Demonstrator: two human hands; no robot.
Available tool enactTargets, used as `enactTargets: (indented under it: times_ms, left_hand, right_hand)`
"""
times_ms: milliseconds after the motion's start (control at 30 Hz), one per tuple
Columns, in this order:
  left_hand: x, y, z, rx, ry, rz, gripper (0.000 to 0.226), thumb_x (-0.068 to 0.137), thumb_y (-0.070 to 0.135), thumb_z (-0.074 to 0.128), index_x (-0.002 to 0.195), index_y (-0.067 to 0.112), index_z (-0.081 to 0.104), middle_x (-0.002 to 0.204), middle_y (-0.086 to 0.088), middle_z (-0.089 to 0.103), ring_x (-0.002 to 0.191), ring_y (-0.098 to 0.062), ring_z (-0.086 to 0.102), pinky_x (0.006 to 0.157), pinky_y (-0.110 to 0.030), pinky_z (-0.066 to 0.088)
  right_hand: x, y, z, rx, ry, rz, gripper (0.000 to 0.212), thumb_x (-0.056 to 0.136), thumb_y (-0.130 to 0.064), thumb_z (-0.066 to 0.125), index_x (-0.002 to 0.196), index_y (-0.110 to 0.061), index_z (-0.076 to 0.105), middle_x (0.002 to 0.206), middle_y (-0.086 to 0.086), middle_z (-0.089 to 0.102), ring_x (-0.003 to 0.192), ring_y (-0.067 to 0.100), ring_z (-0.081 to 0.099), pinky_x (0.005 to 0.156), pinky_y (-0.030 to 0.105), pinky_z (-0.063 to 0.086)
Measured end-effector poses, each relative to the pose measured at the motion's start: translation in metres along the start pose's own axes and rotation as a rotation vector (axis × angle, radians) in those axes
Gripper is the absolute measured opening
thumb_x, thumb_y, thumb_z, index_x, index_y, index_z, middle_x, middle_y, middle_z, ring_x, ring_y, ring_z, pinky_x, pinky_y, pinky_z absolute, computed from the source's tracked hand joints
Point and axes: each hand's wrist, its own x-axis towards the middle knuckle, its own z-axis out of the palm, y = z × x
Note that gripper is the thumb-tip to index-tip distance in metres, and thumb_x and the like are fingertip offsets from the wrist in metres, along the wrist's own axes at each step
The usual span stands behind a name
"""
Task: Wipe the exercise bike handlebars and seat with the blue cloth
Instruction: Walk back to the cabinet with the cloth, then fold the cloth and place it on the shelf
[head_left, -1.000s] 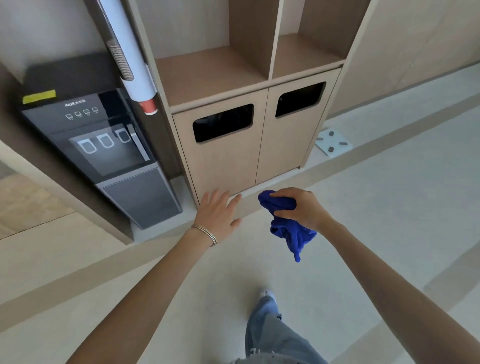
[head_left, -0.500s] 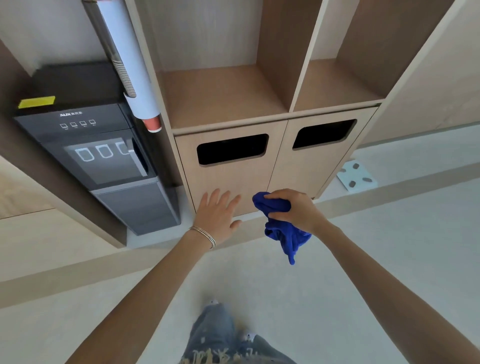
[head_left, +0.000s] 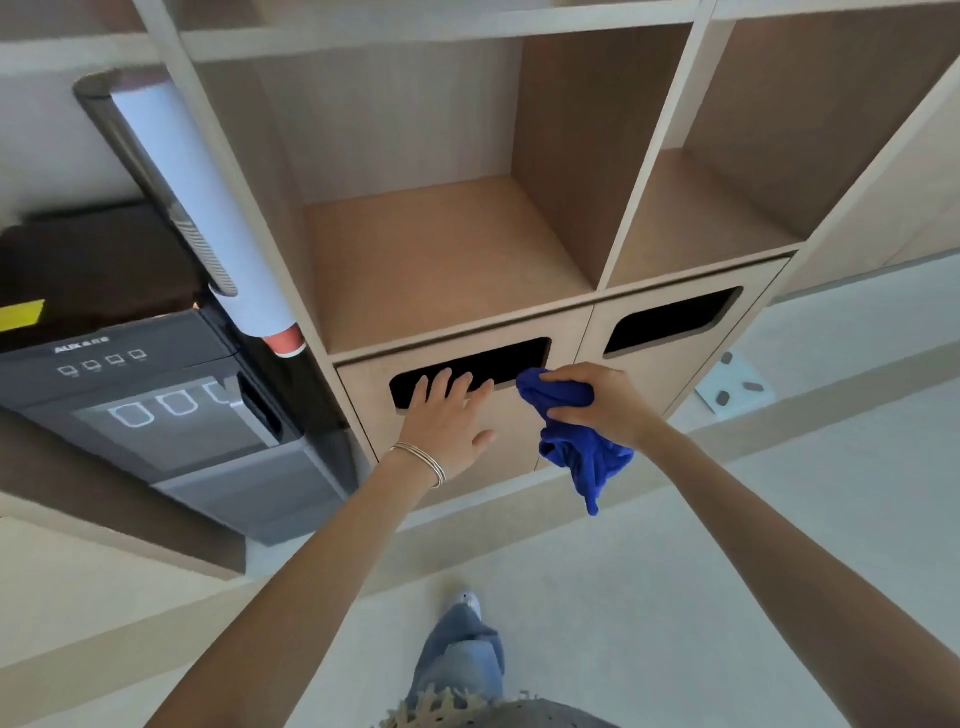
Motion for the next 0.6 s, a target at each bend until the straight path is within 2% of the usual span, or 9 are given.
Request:
enactTargets:
  times_ms: [133,233,300,433,600]
  left_hand:
    - [0.045,-0.033,-0.011,0.024,0.014,0.016,0.064,0.094,0.05,0.036,0.147,0.022,0.016,0.153,-0.007,0.024,0.141,-0.032,0.016,0.115,-0.049,0.017]
    - [0.066,-0.051,-0.014,0.024,0.032,-0.001,0.063,0.093,0.049,0.039,0.147,0.022,0.018,0.152,-0.007,0.026,0.141,-0.031,0.018,0.113,-0.048,0.018]
    - [0.078,-0.06,-0.014,0.022,0.031,-0.006,0.063,0.093,0.049,0.04,0.147,0.022,0.018,0.152,-0.007,0.026,0.141,-0.031,0.017,0.113,-0.048,0.016]
    - [0.096,-0.072,-0.014,0.007,0.024,-0.019,0.064,0.094,0.05,0.039,0.147,0.021,0.018,0.15,-0.008,0.029,0.138,-0.033,0.023,0.113,-0.048,0.017]
    - [0.115,-0.083,-0.012,0.006,0.046,-0.085,0.064,0.092,0.05,0.041,0.145,0.021,0.02,0.147,-0.006,0.034,0.131,-0.031,0.032,0.109,-0.045,0.025]
  right_hand:
    - [0.059,-0.013,-0.006,0.009,0.02,-0.029,0.041,0.075,-0.019,0.074,0.114,-0.028,0.063,0.107,-0.01,0.059,0.093,0.01,0.054,0.08,0.018,0.039]
    - [0.093,-0.022,-0.008,-0.004,0.009,-0.058,0.043,0.074,-0.017,0.075,0.114,-0.026,0.064,0.103,-0.011,0.06,0.095,0.011,0.055,0.082,0.021,0.038]
    - [0.111,-0.025,-0.01,-0.005,0.01,-0.081,0.043,0.072,-0.016,0.076,0.113,-0.025,0.064,0.101,-0.012,0.06,0.095,0.011,0.056,0.082,0.021,0.039]
    - [0.146,-0.026,-0.018,-0.021,0.008,-0.093,0.043,0.073,-0.018,0.075,0.114,-0.026,0.064,0.106,-0.013,0.06,0.094,0.006,0.053,0.074,0.009,0.036]
    - [0.196,-0.028,-0.024,-0.029,-0.032,-0.102,0.045,0.074,-0.016,0.075,0.117,-0.023,0.063,0.115,-0.003,0.064,0.096,0.009,0.054,0.082,0.018,0.038]
